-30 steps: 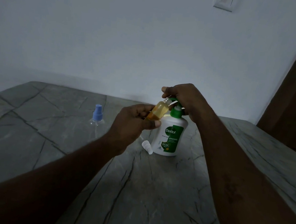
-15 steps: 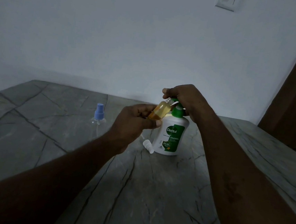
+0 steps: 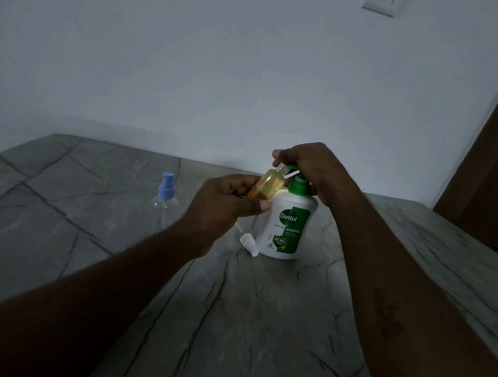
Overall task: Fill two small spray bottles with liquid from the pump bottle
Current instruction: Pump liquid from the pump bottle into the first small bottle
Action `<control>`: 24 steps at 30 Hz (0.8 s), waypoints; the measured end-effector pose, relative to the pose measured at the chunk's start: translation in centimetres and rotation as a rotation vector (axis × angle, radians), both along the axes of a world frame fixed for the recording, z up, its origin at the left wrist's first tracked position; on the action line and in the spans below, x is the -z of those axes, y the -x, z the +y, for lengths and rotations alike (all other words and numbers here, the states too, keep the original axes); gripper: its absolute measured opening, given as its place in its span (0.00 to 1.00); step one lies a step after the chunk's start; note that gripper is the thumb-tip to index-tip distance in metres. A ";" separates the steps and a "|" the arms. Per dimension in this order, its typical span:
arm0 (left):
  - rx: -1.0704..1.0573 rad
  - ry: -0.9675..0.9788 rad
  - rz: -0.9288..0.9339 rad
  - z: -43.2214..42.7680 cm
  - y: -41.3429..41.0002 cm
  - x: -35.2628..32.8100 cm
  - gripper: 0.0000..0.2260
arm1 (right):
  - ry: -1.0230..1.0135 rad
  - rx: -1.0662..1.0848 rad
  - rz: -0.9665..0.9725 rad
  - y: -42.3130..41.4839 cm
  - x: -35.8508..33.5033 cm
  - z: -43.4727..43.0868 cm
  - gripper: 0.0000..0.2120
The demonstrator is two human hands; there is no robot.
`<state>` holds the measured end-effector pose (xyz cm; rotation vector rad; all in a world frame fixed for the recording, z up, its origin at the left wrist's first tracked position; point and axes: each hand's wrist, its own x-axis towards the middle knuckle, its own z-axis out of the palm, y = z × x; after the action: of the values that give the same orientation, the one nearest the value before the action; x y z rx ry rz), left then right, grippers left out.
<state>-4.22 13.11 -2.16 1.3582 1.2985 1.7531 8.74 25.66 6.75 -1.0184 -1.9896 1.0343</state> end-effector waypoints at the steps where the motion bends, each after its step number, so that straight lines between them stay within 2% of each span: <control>1: 0.001 0.002 -0.003 0.0 0.0 0.0 0.16 | 0.003 -0.004 0.007 0.0 0.0 0.0 0.06; 6: 0.007 0.009 -0.008 0.0 0.0 0.0 0.17 | 0.023 0.009 0.003 0.1 0.2 0.2 0.09; 10: 0.016 0.016 -0.009 0.0 0.0 0.0 0.16 | 0.012 0.000 -0.005 0.0 0.2 0.4 0.06; 16: 0.032 0.012 -0.010 -0.1 0.0 -0.1 0.16 | -0.094 0.054 -0.016 -0.1 -0.8 0.6 0.15; 24: 0.049 0.002 -0.003 0.0 0.0 -0.2 0.16 | -0.066 0.045 -0.026 0.1 -0.8 0.4 0.14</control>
<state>-4.20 13.06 -1.97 1.3745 1.2551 1.7201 8.67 26.10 7.51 -1.0410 -1.9996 0.9301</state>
